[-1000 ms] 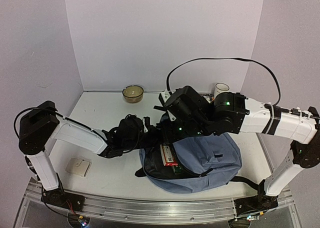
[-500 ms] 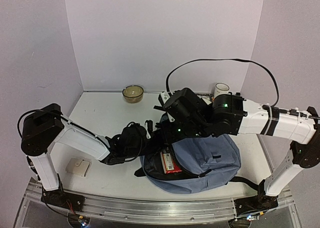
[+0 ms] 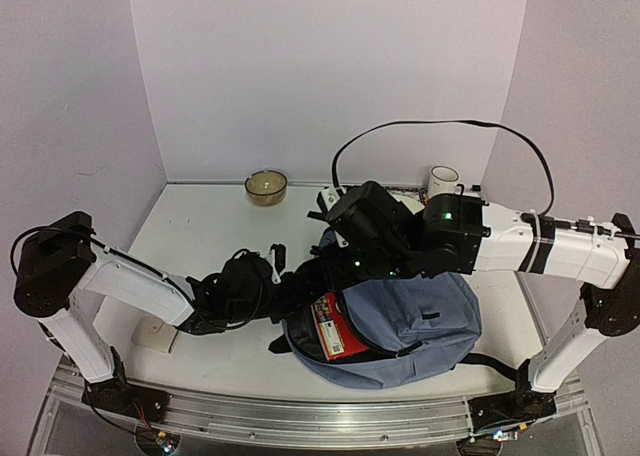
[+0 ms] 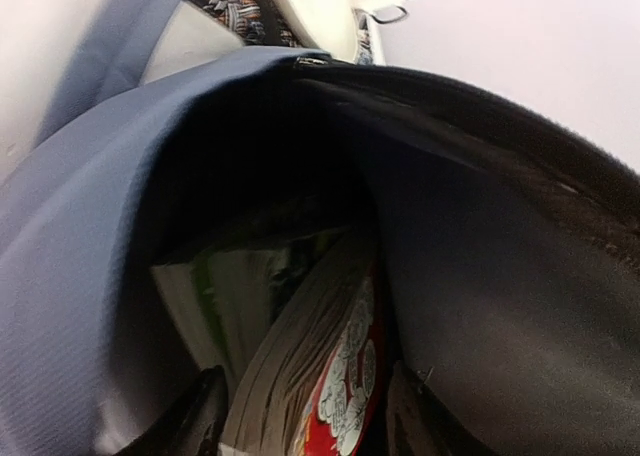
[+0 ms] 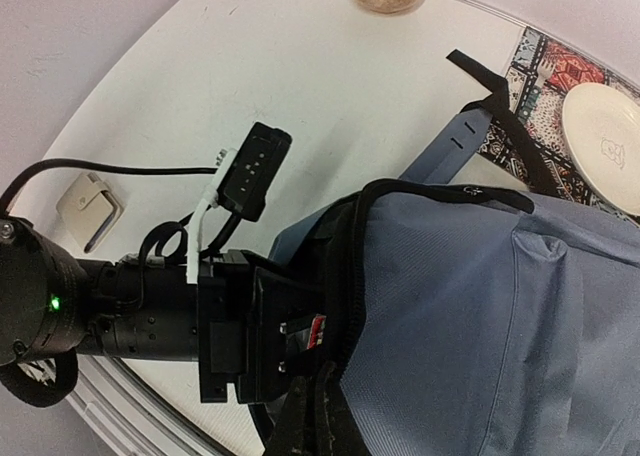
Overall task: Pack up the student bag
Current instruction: Place the book in the largest pocket of the bag, then place the student bag in the largest pocket of the bag, then hold the largest pocket of the bag at the center of the board.
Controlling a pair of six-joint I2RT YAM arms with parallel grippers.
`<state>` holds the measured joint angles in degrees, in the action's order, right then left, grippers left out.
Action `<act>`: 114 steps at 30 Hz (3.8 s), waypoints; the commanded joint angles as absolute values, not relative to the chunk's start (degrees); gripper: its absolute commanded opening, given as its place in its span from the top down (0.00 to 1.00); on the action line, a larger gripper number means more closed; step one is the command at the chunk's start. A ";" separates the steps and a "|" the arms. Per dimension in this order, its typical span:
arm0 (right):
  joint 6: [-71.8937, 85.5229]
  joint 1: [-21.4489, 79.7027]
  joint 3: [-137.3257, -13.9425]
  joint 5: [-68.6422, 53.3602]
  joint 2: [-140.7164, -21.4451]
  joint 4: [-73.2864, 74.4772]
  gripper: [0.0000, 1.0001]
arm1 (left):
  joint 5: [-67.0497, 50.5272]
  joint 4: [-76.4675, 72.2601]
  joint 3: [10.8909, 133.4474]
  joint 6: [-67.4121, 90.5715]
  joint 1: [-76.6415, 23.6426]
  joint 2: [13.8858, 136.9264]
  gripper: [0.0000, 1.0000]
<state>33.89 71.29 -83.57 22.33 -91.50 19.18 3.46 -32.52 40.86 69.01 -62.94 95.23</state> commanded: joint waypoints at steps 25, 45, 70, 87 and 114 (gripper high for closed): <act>32.79 70.87 -86.04 21.89 -94.66 15.43 1.00 | 11.99 -30.84 45.44 59.88 -62.67 94.18 0.54; 27.05 69.24 -106.06 16.11 -115.21 12.94 1.00 | 29.20 6.90 34.67 57.40 -59.31 59.88 0.26; 38.65 65.26 -71.50 16.98 -89.32 13.44 0.39 | 17.63 13.90 44.63 44.07 -65.20 63.69 0.23; 45.72 63.95 -58.25 14.41 -85.98 12.71 0.39 | 21.26 21.03 58.07 40.86 -79.69 80.58 0.28; 43.76 62.77 -61.37 9.81 -87.99 10.20 1.00 | 23.34 8.29 66.70 27.30 -85.80 100.55 0.42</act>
<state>44.34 62.89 -58.49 9.74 -89.57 9.47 19.23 11.28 63.19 31.03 -84.73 99.22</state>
